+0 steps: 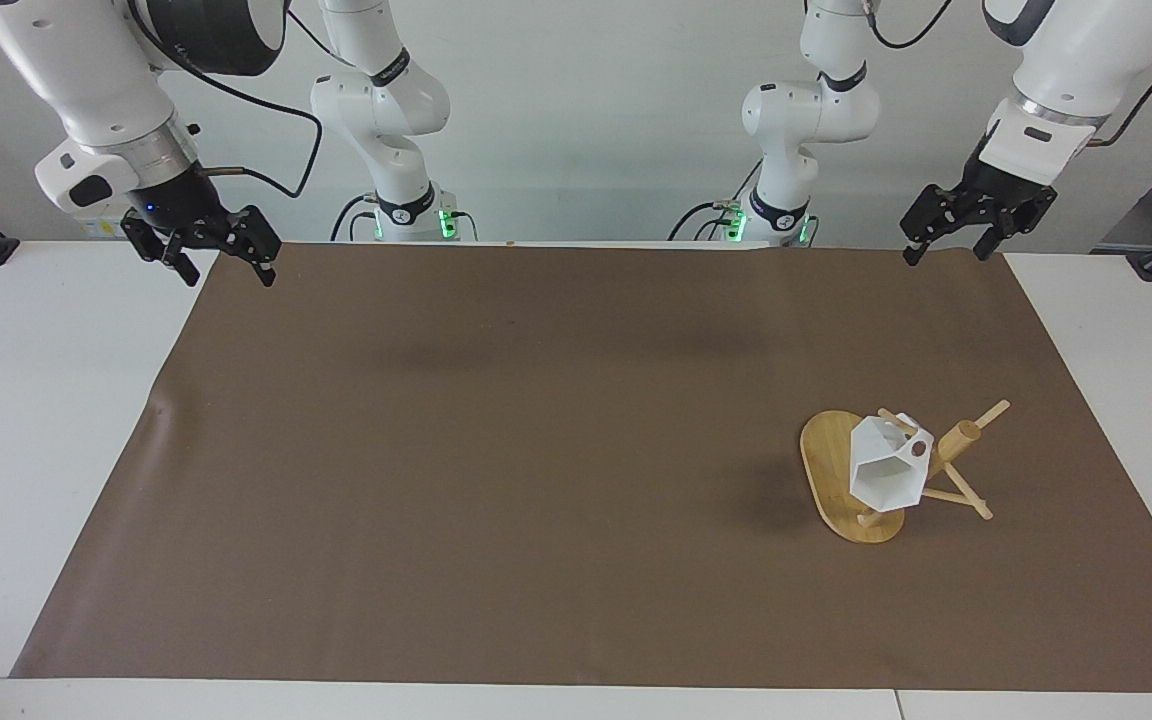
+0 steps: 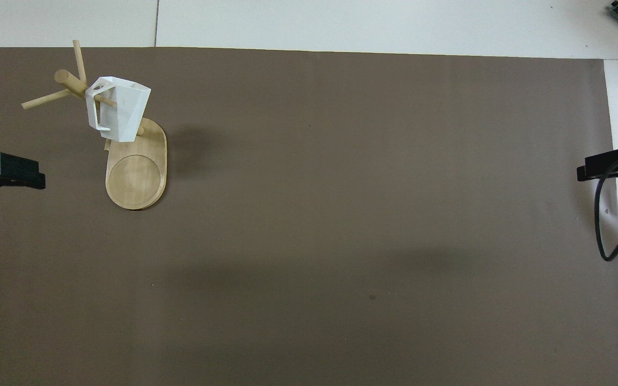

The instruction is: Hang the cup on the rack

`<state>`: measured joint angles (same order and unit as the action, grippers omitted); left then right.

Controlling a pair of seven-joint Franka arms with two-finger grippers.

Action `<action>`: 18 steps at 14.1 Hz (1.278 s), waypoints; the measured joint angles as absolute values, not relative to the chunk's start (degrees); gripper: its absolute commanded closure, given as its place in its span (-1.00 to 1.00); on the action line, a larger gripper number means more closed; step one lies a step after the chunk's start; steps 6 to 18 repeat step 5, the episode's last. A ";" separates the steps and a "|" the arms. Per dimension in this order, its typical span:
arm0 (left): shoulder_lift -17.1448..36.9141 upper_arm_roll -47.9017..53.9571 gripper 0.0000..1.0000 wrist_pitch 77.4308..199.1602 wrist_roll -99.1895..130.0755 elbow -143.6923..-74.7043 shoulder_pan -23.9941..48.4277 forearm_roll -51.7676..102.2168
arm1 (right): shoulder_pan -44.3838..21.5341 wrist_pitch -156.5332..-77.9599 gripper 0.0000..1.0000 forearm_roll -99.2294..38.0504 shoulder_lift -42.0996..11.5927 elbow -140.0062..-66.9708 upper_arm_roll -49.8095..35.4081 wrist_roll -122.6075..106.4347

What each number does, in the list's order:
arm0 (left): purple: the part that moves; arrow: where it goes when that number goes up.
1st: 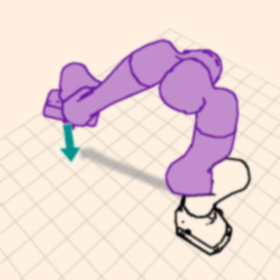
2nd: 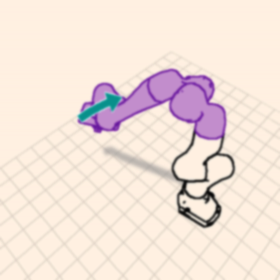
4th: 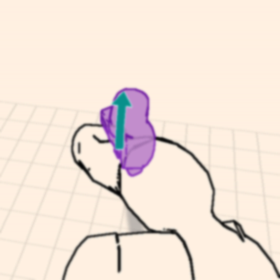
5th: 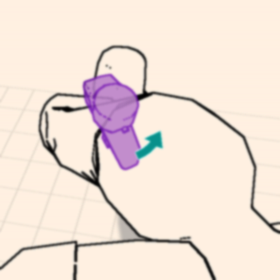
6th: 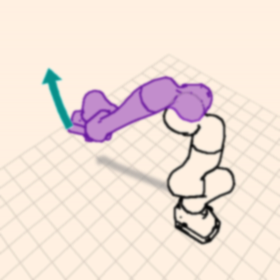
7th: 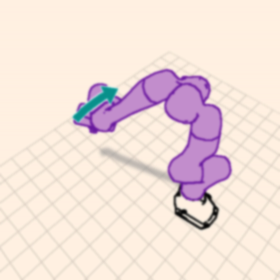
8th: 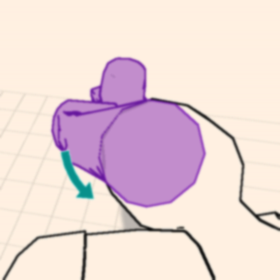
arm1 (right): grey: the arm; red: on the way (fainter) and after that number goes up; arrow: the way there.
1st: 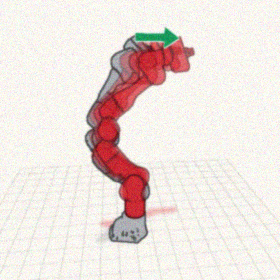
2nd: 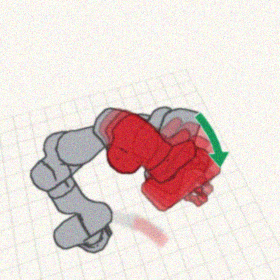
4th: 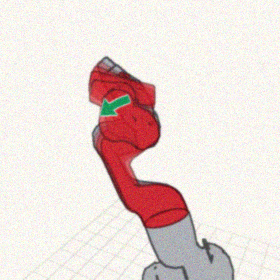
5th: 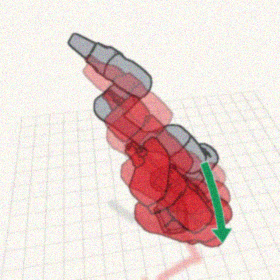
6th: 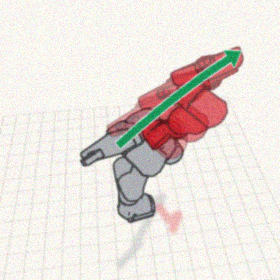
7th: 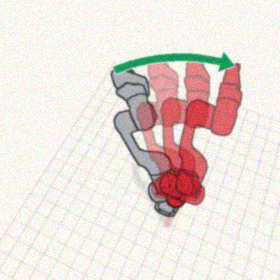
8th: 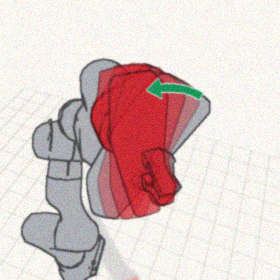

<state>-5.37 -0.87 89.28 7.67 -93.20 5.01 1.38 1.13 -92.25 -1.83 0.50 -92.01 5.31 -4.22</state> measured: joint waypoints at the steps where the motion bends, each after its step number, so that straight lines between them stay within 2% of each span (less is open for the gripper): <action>1: -5.37 -0.87 -1.00 89.25 7.67 -93.20 5.01 1.38 | 1.14 -92.25 -1.00 -1.83 0.50 -92.01 5.44 -4.22; 18: -5.38 -0.87 -1.00 89.19 7.67 -93.20 5.01 1.38 | 1.14 -92.25 -1.00 -1.83 0.50 -92.01 5.61 -4.22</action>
